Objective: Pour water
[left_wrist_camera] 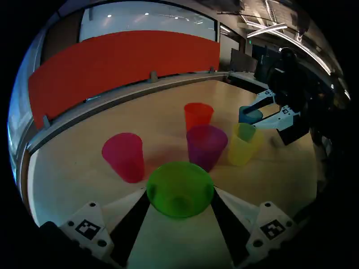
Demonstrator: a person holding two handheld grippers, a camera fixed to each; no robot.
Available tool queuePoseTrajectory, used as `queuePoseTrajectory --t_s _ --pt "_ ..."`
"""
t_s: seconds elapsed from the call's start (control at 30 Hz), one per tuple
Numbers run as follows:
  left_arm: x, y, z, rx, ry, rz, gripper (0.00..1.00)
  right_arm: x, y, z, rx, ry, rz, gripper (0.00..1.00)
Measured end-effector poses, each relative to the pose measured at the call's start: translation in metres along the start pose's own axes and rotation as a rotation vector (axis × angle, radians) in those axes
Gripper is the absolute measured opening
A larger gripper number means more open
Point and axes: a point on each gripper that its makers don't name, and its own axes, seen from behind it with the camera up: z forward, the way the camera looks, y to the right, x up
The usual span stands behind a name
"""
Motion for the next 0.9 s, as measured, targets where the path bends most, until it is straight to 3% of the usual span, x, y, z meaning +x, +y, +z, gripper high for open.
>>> queuePoseTrajectory --t_s 0.3,0.7,0.9 --pt "0.029 0.005 -0.025 0.005 0.086 0.022 0.88 0.039 -0.008 -0.026 -0.002 0.071 0.008 0.91" --pt "0.074 0.006 -0.076 0.048 0.233 0.040 0.88 0.102 -0.026 -0.067 -0.010 0.201 -0.023 0.91" --pt "0.093 0.014 -0.098 0.048 0.301 0.028 0.88 0.128 -0.036 -0.085 -0.008 0.263 -0.040 0.91"
